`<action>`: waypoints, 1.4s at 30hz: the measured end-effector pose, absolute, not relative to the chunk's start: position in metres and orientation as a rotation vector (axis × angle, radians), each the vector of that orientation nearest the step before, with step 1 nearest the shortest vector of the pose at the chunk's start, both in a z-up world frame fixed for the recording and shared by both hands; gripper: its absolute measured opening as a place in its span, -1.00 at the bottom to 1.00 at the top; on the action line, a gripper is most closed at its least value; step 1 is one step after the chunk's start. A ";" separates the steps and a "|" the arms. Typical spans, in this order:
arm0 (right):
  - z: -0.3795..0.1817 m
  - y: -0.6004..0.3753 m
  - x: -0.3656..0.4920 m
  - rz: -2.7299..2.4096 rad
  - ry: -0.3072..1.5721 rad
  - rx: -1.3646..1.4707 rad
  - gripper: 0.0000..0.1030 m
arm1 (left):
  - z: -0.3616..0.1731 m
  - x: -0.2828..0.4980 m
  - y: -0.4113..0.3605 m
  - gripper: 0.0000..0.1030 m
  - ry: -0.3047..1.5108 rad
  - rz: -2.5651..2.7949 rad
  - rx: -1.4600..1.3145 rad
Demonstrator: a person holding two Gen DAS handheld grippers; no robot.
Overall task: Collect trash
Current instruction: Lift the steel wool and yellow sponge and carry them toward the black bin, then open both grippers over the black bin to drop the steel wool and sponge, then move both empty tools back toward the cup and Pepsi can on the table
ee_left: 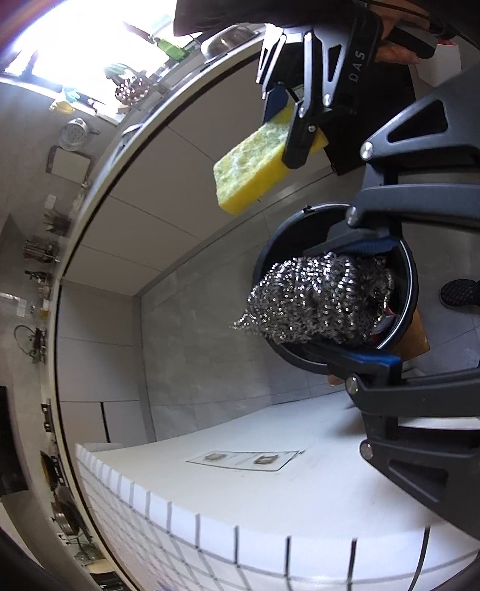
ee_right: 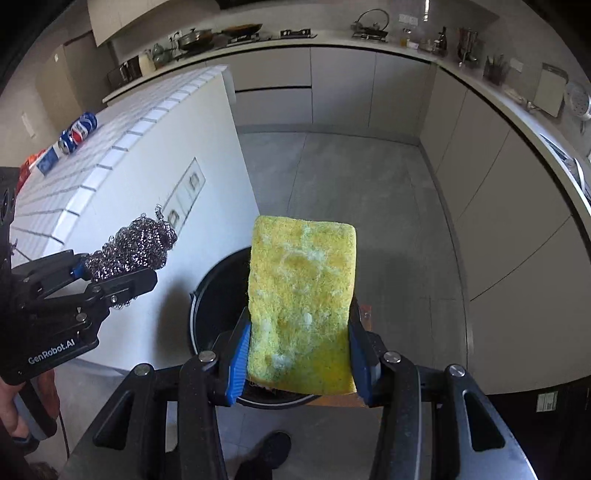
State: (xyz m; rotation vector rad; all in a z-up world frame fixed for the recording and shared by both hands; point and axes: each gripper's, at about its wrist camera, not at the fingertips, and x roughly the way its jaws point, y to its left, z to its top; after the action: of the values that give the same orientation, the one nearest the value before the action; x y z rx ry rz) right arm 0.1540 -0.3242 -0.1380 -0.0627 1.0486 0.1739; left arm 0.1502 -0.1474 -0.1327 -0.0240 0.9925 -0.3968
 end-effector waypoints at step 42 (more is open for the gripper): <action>-0.227 -0.337 0.187 0.226 1.099 -0.298 1.00 | -0.186 0.147 -0.166 0.99 1.059 -0.193 0.037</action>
State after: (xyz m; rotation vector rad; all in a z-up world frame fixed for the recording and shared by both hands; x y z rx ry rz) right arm 0.1865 -0.3368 -0.2265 -0.2983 1.0986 0.2258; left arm 0.1467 -0.1664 -0.1860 0.0372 1.0590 -0.1929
